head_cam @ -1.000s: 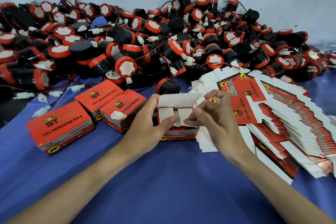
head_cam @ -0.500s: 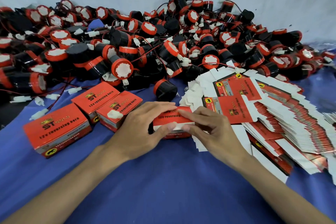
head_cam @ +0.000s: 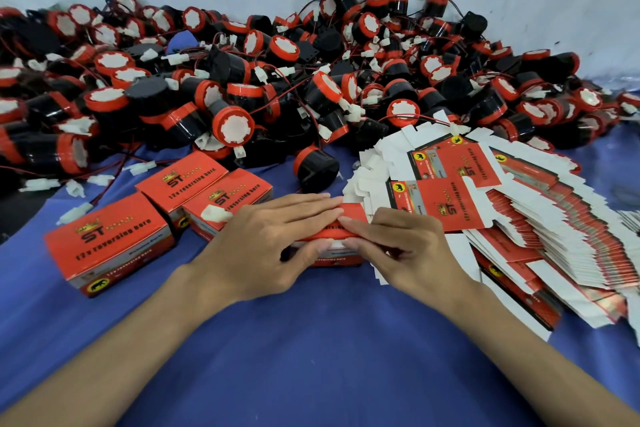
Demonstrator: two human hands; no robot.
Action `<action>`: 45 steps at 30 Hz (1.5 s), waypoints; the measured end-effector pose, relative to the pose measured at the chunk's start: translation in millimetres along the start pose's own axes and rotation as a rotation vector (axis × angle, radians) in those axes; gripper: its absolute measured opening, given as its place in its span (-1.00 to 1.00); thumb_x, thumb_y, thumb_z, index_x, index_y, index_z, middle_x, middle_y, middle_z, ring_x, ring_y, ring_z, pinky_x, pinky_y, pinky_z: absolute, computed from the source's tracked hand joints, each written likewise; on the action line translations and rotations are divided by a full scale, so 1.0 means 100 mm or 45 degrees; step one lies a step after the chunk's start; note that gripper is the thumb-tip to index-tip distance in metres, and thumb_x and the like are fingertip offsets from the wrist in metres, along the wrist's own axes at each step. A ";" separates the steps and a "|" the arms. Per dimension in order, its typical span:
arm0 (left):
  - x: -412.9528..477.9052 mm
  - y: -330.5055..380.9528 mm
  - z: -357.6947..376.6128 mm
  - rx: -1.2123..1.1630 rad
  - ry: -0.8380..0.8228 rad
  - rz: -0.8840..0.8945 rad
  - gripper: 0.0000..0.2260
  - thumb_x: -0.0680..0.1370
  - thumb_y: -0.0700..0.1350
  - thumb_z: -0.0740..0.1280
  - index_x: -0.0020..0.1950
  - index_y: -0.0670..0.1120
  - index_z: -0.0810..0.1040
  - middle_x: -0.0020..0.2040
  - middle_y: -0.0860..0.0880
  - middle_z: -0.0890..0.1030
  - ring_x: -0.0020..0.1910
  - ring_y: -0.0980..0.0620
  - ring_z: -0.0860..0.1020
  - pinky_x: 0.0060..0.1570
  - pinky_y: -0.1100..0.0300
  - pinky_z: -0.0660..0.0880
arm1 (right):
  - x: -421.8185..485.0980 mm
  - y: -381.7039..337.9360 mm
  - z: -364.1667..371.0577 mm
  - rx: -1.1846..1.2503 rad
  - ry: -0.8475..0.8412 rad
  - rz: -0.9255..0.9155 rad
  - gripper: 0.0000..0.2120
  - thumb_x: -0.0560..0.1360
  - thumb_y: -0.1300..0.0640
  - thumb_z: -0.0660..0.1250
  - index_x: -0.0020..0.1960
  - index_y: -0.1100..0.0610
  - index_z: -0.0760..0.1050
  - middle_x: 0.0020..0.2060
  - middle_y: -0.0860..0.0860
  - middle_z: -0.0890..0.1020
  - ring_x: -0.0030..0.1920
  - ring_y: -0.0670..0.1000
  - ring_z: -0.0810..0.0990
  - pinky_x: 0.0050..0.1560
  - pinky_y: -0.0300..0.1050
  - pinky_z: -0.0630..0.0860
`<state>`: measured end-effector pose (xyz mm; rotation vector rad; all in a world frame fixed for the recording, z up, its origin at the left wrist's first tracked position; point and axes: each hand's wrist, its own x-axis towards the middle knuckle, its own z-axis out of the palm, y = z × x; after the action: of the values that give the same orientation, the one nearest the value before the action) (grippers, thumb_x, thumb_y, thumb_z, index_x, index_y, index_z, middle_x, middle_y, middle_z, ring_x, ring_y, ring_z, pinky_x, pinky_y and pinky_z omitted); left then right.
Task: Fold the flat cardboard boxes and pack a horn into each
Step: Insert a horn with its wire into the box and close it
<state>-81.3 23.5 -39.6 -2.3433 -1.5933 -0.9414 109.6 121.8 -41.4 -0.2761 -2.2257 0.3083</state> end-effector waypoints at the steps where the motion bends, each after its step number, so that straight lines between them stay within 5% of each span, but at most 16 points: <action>1: 0.00 0.00 0.00 0.013 0.000 0.022 -0.64 0.59 0.01 0.23 0.30 -0.15 0.54 0.30 0.00 0.54 0.34 0.05 0.46 0.29 0.11 0.45 | 0.00 0.01 -0.01 -0.031 -0.007 -0.048 -0.79 0.47 0.14 0.42 0.03 0.24 0.66 -0.42 0.02 0.49 -0.39 -0.15 0.29 -0.31 -0.37 0.28; 8: 0.02 -0.02 -0.01 0.103 0.007 0.082 -0.65 0.57 0.02 0.28 0.24 -0.15 0.59 0.23 0.00 0.59 0.31 0.03 0.49 0.21 0.10 0.51 | -0.02 0.03 -0.02 -0.302 -0.096 -0.286 -0.78 0.51 0.14 0.37 0.05 0.26 0.65 -0.43 0.05 0.47 -0.48 -0.01 0.38 -0.44 -0.19 0.37; 15: 0.00 0.14 0.04 0.312 0.045 -0.038 -0.63 0.55 0.03 0.26 0.22 -0.17 0.61 0.23 -0.05 0.59 0.23 -0.01 0.57 0.05 0.03 0.59 | -0.02 0.01 -0.01 -0.244 -0.111 -0.226 -0.80 0.49 0.18 0.38 0.05 0.26 0.65 -0.44 0.05 0.44 -0.48 0.00 0.36 -0.47 -0.19 0.38; 21: 0.02 0.19 0.07 0.356 -0.165 -0.082 -0.52 0.62 0.05 0.09 0.42 -0.22 0.40 0.42 -0.11 0.41 0.40 -0.05 0.39 0.31 -0.06 0.42 | -0.03 0.01 -0.05 -0.223 -0.200 -0.224 -0.76 0.53 0.19 0.34 0.13 0.28 0.62 -0.43 0.06 0.41 -0.44 -0.01 0.32 -0.48 -0.13 0.39; 29: 0.00 0.20 0.09 0.501 -0.027 -0.051 -0.62 0.56 -0.06 0.17 0.26 -0.23 0.57 0.29 -0.12 0.55 0.26 -0.10 0.54 0.15 -0.08 0.54 | -0.07 0.02 0.03 -0.317 -0.213 -0.282 -0.74 0.49 0.31 0.38 0.18 0.27 0.59 -0.42 0.02 0.34 -0.37 -0.08 0.17 -0.54 -0.12 0.30; 34: 0.03 0.26 0.04 0.545 -0.176 -0.136 -0.55 0.59 0.00 0.10 0.32 -0.23 0.51 0.32 -0.14 0.53 0.28 -0.10 0.52 0.20 -0.07 0.50 | -0.05 -0.04 0.02 -0.289 -0.205 -0.216 -0.77 0.48 0.28 0.38 0.13 0.25 0.63 -0.45 0.01 0.41 -0.47 -0.04 0.28 -0.59 -0.08 0.37; 39: 0.12 0.41 -0.01 0.772 -0.351 -0.356 -0.41 0.56 0.23 -0.04 0.48 -0.04 0.34 0.00 -0.14 0.53 -0.08 -0.12 0.54 0.14 -0.05 0.45 | 0.01 -0.02 -0.15 -0.370 -0.208 -0.166 -0.75 0.45 0.25 0.26 0.02 0.23 0.66 -0.44 0.02 0.49 -0.48 0.03 0.42 -0.53 -0.11 0.40; 43: 0.12 0.52 -0.04 0.831 -0.363 -0.508 -0.65 0.50 0.15 0.21 0.14 -0.01 0.56 -0.09 -0.12 0.48 -0.17 -0.10 0.50 -0.11 0.04 0.40 | 0.05 0.14 -0.33 -0.747 -0.003 0.178 -0.73 0.51 0.08 0.25 0.02 0.23 0.63 -0.11 0.15 0.59 -0.12 0.18 0.56 -0.21 0.10 0.54; 45: 0.11 0.53 -0.06 0.869 -0.442 -0.541 -0.84 0.47 -0.03 0.30 -0.01 -0.06 0.49 0.02 -0.12 0.46 -0.03 -0.11 0.49 -0.04 0.03 0.40 | 0.05 0.24 -0.37 -0.981 -0.232 0.581 -0.54 0.53 -0.15 0.25 0.25 0.15 0.51 0.24 0.20 0.45 0.23 0.26 0.41 0.11 0.24 0.46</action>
<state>-34.0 6.9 -17.6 -1.7748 -2.1526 0.0193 137.4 150.2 -23.0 -1.2141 -2.3535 -0.3208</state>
